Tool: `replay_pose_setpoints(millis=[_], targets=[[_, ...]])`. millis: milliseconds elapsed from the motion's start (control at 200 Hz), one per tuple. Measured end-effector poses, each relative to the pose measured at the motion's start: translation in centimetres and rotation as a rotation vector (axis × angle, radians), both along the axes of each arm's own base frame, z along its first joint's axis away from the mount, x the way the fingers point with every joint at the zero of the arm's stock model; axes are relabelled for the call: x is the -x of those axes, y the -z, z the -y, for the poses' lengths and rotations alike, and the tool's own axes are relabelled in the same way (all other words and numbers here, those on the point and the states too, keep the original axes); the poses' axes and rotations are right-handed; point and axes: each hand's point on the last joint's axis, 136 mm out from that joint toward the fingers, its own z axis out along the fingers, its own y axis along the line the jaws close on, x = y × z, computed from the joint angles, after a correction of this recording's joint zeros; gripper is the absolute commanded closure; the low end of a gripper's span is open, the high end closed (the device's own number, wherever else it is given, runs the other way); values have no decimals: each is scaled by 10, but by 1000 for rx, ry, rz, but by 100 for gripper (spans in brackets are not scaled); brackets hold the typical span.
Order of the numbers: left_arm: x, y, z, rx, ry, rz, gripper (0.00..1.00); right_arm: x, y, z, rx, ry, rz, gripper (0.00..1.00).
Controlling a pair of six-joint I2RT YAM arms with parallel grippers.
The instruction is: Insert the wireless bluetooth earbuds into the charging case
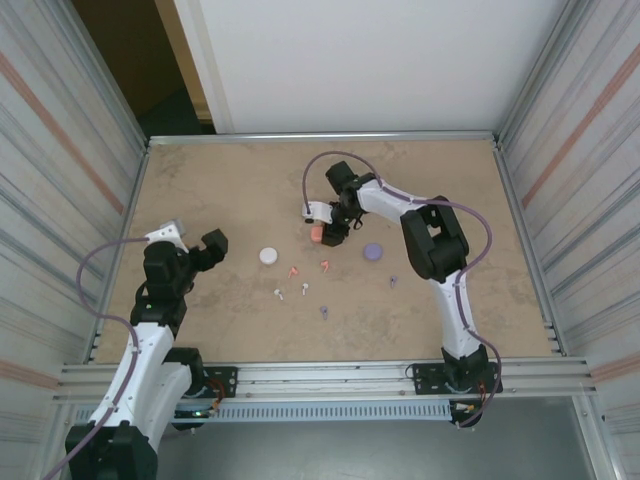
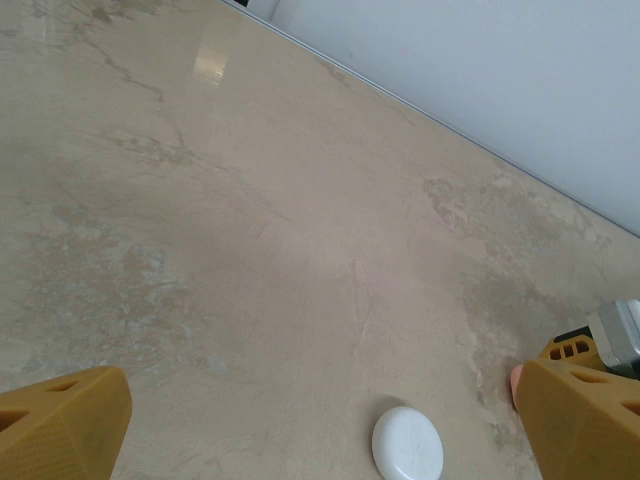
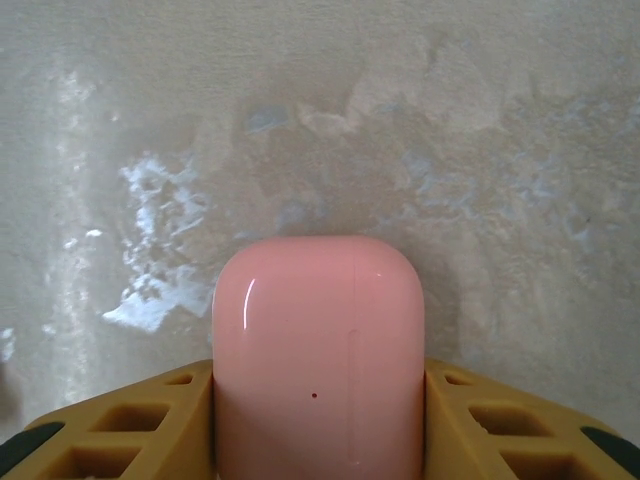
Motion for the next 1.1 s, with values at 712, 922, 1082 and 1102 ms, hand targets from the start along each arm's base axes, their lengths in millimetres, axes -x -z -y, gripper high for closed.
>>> replay_pose_setpoints(millis=[712, 922, 1082, 1102], targets=[[-1, -56, 144, 263, 613, 16, 10, 63, -144, 14, -307, 29, 393, 61], [8, -87, 194, 276, 787, 87, 18, 85, -176, 26, -391, 49, 460, 60], [14, -97, 219, 278, 866, 101, 22, 100, -204, 32, -473, 63, 512, 60], [15, -98, 222, 277, 876, 100, 22, 101, -207, 33, -481, 64, 515, 60]])
